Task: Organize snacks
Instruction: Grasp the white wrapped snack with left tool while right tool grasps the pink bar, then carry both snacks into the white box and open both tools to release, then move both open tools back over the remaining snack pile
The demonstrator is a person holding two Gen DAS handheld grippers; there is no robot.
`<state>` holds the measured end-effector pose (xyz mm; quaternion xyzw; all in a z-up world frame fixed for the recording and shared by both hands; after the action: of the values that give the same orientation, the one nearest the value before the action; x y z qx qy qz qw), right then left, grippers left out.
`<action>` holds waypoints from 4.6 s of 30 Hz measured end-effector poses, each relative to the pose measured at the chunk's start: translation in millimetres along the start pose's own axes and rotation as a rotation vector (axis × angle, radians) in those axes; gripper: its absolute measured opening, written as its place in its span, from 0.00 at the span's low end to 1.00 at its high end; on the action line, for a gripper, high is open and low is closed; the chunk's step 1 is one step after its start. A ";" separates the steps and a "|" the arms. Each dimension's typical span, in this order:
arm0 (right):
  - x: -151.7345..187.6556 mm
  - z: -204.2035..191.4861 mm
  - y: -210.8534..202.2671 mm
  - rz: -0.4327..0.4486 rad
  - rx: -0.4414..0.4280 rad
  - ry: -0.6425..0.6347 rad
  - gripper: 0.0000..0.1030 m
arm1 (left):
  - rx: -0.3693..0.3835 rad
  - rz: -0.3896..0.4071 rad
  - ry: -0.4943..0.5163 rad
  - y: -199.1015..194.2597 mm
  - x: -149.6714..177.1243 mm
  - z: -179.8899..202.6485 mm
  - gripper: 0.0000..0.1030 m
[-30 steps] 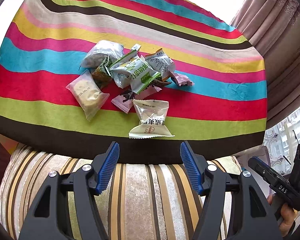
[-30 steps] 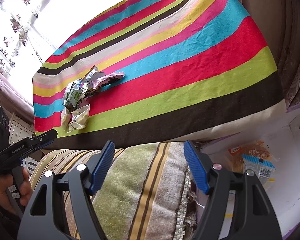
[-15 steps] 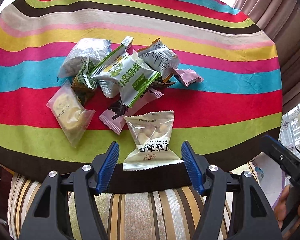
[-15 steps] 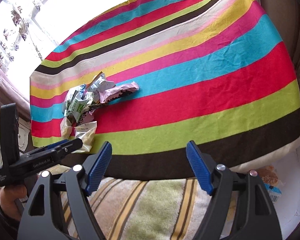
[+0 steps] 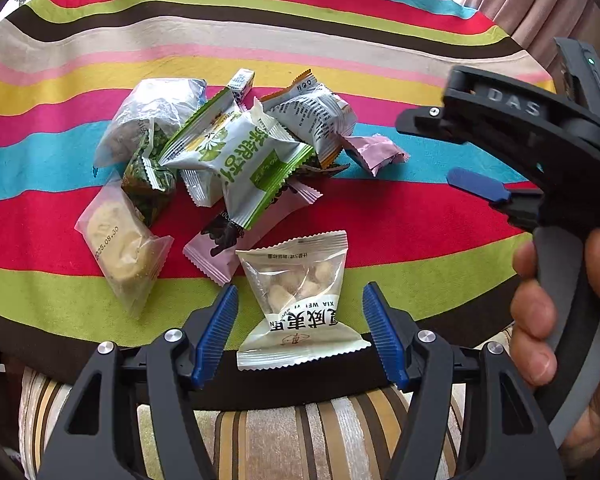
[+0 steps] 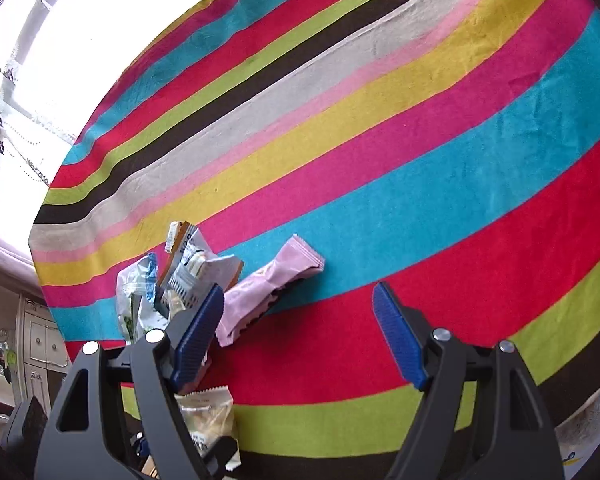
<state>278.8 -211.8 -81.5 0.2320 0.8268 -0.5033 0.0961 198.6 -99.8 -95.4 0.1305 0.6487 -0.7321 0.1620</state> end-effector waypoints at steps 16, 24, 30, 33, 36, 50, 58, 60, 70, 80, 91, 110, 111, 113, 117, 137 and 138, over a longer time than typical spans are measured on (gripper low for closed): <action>16.0 14.2 10.6 0.006 0.197 -0.180 0.75 | 0.022 -0.007 -0.010 3.2 2.8 -7.2 0.53; 7.1 -2.1 20.2 0.021 0.211 -0.311 0.70 | 0.003 -0.015 0.014 6.1 5.1 -3.6 0.41; 12.1 -7.2 27.6 -0.017 0.195 -0.371 0.45 | -0.003 -0.007 0.024 5.7 4.4 -2.3 0.38; 13.1 -7.9 27.6 -0.018 0.189 -0.372 0.40 | -0.005 0.001 0.025 5.2 1.7 -0.3 0.33; 14.5 -2.9 22.6 -0.008 0.202 -0.380 0.25 | -0.009 0.014 0.029 2.4 -1.4 1.6 0.29; 21.7 24.9 -29.2 0.040 0.080 -0.279 0.20 | -0.024 0.081 0.047 -23.6 -11.3 12.5 0.28; 39.0 58.7 -81.6 0.082 0.044 -0.228 0.20 | 0.004 0.093 0.100 -33.9 -6.2 45.0 0.28; 44.3 71.5 -93.9 0.091 0.041 -0.208 0.20 | 0.016 0.092 0.117 -36.0 -3.8 57.1 0.28; 68.0 167.1 -158.4 0.138 0.095 -0.090 0.20 | 0.101 0.070 0.242 -42.1 22.0 136.5 0.28; 92.5 254.7 -201.9 0.178 0.163 0.038 0.20 | 0.238 0.009 0.361 -43.6 58.8 221.8 0.28; 104.3 297.1 -221.2 0.203 0.201 0.108 0.21 | 0.299 -0.056 0.445 -30.5 87.6 276.0 0.29; 90.1 240.2 -233.6 0.249 0.186 -0.005 0.59 | 0.271 0.030 0.350 -47.5 62.0 245.6 0.72; 88.2 230.2 -232.9 0.251 0.179 -0.029 0.61 | 0.263 0.041 0.334 -49.6 57.8 238.2 0.73; 84.3 208.6 -232.4 0.260 0.169 -0.078 0.66 | 0.241 0.066 0.311 -54.8 49.4 223.3 0.75; 78.3 170.0 -232.7 0.276 0.175 -0.165 0.71 | 0.156 0.129 0.271 -67.1 33.1 190.1 0.80; 76.0 68.2 -241.7 0.396 0.364 -0.407 0.94 | -0.312 0.392 0.198 -126.3 -4.1 50.3 0.95; 76.7 64.9 -239.4 0.386 0.348 -0.405 0.94 | -0.304 0.381 0.190 -124.0 -1.9 45.5 0.95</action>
<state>92.0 -339.0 46.1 0.2926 0.6332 -0.6454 0.3113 150.8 -131.6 23.6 0.2925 0.7273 -0.5670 0.2530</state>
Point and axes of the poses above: each gripper's, at about its wrist camera, not at the fingertips, and y roughly the way its jaws point, z to its right, x to its underside, the point moved 9 cm from there along y, roughly the way its jaws point, and after that the axes turned 5 degrees about -x, right-handed, at the moved point
